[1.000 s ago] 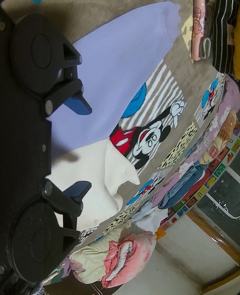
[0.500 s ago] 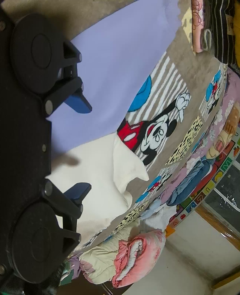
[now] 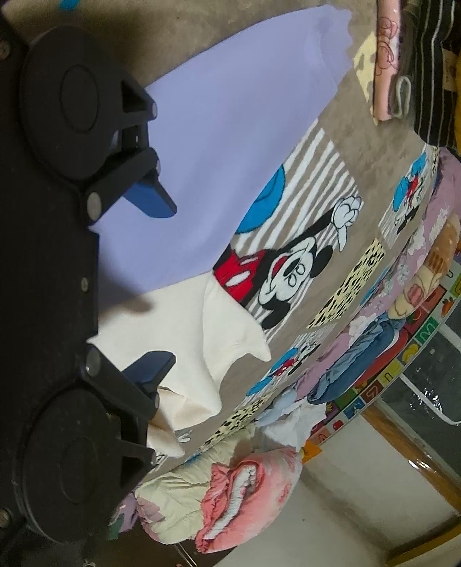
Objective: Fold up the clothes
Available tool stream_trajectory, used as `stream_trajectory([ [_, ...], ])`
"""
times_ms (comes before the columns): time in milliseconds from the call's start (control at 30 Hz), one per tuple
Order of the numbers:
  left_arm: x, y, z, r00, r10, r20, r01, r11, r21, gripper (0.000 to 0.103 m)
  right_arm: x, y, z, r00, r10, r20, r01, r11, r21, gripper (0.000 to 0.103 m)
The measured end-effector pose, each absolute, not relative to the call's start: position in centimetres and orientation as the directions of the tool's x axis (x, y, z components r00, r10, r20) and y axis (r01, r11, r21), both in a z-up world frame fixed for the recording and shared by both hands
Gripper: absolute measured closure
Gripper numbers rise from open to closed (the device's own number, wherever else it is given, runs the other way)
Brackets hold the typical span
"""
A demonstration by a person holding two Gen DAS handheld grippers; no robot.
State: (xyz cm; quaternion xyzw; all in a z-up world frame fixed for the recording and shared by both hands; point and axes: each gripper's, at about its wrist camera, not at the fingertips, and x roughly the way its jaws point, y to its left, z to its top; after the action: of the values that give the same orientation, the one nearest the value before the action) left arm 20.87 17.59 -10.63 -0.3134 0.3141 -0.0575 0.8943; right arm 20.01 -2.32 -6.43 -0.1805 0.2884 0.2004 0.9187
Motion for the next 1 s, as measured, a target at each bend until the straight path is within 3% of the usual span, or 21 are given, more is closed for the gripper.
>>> stream_trajectory([
  [67,20.9,17.7,-10.7,0.795,-0.303,-0.525,-0.096,0.792,-0.603,0.021,19.8,-0.8,-7.4,0.719,0.257,-0.646,-0.505,0.832,-0.231,0.092],
  [200,21.0,17.9,-10.7,0.794,-0.305,-0.525,-0.096,0.79,-0.605,0.021,18.5,-0.6,-7.4,0.693,0.326,-0.643,-0.539,0.827,-0.162,0.06],
  [467,21.0,17.9,-10.7,0.794,-0.303,-0.527,-0.096,0.793,-0.601,0.021,15.2,-8.2,-3.7,0.719,0.461,-0.521,-0.508,0.859,0.059,0.06],
  [633,21.1,17.6,-10.9,0.794,-0.293,-0.533,-0.096,0.805,-0.586,0.021,16.5,-15.4,-4.4,0.803,0.323,-0.502,-0.33,0.941,0.077,0.06],
  [833,21.2,17.5,-11.0,0.792,-0.289,-0.538,-0.093,0.814,-0.574,0.021,20.7,-16.4,-8.2,0.801,0.1,-0.59,-0.323,0.903,-0.285,0.06],
  [1000,21.3,17.5,-11.1,0.791,-0.291,-0.539,-0.09,0.815,-0.573,0.021,22.5,-14.2,-11.2,0.781,0.051,-0.622,-0.444,0.746,-0.496,0.062],
])
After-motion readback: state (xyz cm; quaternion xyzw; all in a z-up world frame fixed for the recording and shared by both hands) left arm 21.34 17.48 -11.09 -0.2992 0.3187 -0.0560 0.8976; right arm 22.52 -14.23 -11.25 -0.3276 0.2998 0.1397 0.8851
